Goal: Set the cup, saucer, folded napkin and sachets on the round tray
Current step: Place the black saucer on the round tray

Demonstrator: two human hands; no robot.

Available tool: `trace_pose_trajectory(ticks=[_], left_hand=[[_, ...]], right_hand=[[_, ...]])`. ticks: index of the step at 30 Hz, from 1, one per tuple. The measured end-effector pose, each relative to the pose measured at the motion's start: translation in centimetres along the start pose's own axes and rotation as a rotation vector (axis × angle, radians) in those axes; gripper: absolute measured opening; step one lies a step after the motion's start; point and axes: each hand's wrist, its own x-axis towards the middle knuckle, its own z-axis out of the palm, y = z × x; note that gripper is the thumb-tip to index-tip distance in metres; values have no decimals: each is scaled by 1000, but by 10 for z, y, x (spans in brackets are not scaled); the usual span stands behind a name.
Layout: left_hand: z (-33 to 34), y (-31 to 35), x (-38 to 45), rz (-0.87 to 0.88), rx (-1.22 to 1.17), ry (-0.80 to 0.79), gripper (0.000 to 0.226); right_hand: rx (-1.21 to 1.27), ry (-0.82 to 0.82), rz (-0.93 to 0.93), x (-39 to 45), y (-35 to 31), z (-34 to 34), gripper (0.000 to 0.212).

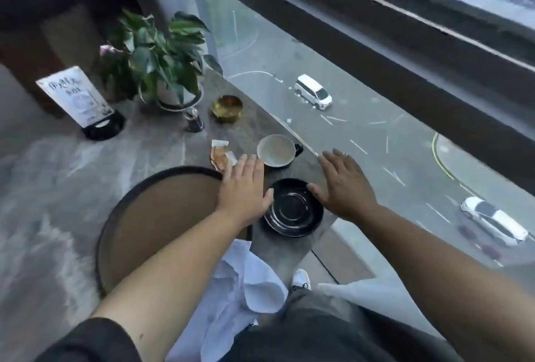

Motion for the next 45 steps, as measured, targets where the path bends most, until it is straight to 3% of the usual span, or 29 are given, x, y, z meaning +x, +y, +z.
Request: trace_pose_trajectory(ticks=[11,17,23,26,36,45], left_hand=[[47,17,-8,-34,77,-153,46],[57,20,-3,-69,89,-208,31],[59,21,1,-123,51,-267,14],[59,19,1,-128,33,-250,14],[36,-5,-6,-329,-361,-94,19],[12,-70,-68,-593,-388,-27,14]], right_hand=[[157,-180,71,-19,3,60,67],[235,-201,147,-15,-2,72,62],[362,-226,326,-8,-4,80,28],[388,-218,345,-5,-2,80,26],[443,-78,239,17,-20,59,29],[469,-88,-36,46,-105,56,25]])
